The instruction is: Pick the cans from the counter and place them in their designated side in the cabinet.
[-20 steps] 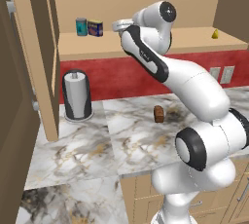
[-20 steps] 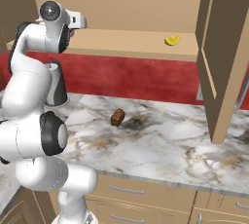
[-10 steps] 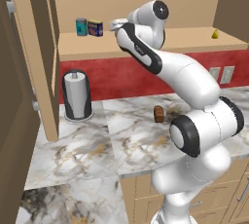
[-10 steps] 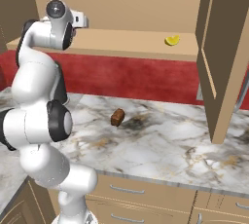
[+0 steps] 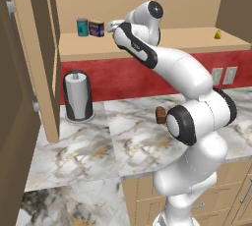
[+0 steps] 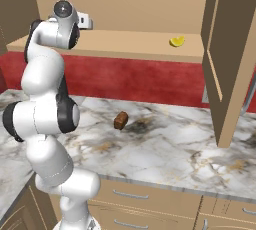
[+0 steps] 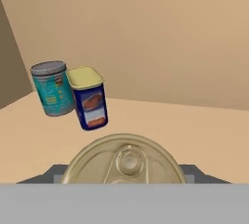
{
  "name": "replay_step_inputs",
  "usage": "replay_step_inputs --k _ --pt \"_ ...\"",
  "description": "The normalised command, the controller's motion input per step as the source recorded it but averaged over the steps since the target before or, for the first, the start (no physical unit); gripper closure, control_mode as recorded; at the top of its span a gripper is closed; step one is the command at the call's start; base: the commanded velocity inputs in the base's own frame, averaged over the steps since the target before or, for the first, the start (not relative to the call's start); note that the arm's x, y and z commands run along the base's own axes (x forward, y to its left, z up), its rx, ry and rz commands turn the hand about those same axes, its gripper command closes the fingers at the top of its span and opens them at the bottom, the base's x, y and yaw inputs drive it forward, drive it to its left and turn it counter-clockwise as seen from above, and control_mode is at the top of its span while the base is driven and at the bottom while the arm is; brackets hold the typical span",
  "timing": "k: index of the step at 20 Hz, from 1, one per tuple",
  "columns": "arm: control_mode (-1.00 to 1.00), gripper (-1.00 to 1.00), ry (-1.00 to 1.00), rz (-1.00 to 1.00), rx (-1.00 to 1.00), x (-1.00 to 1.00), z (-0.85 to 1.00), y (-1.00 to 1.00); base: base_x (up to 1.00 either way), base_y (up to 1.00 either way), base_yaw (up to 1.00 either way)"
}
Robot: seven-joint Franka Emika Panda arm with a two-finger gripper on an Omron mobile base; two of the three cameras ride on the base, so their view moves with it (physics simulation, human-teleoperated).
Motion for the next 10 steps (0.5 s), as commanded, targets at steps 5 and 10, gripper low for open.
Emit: replay_step_inputs --k 5,10 --pt "-1.00 1.00 0.03 0.01 -0.01 0.38 -0.11 0.11 0.00 0.00 0.00" --pt "-1.00 1.00 0.02 0.01 -0.01 0.36 -0.11 0.09 0.00 0.00 0.00"
